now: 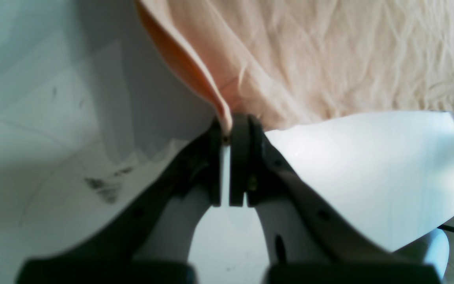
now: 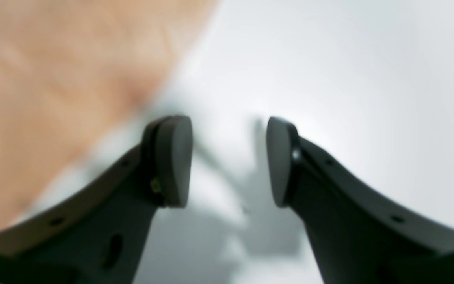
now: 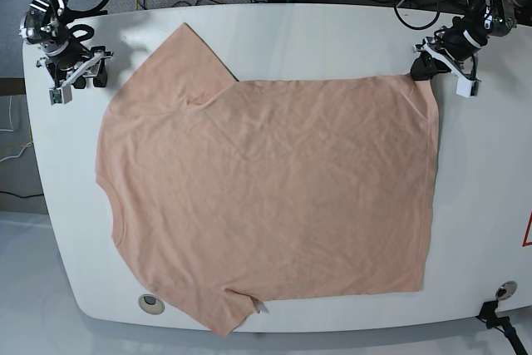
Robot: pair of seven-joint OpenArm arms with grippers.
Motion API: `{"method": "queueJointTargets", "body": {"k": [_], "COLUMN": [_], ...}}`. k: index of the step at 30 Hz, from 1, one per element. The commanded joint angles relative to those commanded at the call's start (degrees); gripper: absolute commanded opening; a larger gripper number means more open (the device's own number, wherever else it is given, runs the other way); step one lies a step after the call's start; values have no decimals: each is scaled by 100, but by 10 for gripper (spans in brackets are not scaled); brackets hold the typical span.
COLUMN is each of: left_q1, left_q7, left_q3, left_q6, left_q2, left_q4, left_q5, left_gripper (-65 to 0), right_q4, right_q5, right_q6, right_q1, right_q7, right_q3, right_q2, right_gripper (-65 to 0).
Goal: Fold the T-shirt properly
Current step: 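Move the right gripper to the sleeve corner and grasp it, then pull the shirt edge taut between both grippers and fold it over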
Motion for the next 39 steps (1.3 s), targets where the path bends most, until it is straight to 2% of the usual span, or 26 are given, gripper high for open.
{"method": "queueJointTargets", "body": {"k": [9, 12, 16, 18, 20, 22, 23, 24, 27, 31, 35, 39], "left_q1": [21, 34, 72, 95, 159, 201, 213, 212, 253, 342, 494, 706], "left_q7": [11, 8, 23, 21, 49, 47, 57, -33, -25, -15, -61, -80], "left_q3": [-12, -3, -5, -17, -25, -24, -44, -21, -38, -78, -196, -414], "left_q6": [16, 9, 19, 22, 33, 36, 34, -10, -7, -2, 0, -8], "left_q2": [11, 4, 5, 11, 11, 14, 11, -22, -17, -40, -48, -61], "left_q4": [19, 20, 26, 42, 60, 74, 87, 140, 318, 466, 629, 833], "left_q5": [32, 40, 36, 40, 44, 35, 23, -1, -2, -42, -61, -65], "left_gripper": [-650, -650, -650, -650, -650, -650, -650, -650, -650, -650, -650, -650], "right_q4": [-927, -1133, -1099, -978, -689, -511, -334, -557, -515, -481, -445, -301], "right_q5": [39, 91, 234, 319, 366, 385, 412, 686, 807, 957, 991, 1119], "right_q6": [-42, -80, -39, 34, 156, 251, 272, 163, 178, 201, 189, 251], "right_q1": [427, 443, 409, 381, 331, 303, 279, 406, 374, 322, 163, -152], "right_q7": [-86, -136, -231, -334, -502, -675, -732, -202, -321, -422, -445, -416], "right_q3": [-669, -766, -718, -699, -653, -605, -598, -573, -531, -490, -418, -258], "right_q2": [-268, -297, -275, -265, -263, -248, -241, -175, -153, -132, -110, -39], "right_gripper": [-366, -372, -390, -428, -514, -631, -650, -544, -574, -650, -650, -650]}}
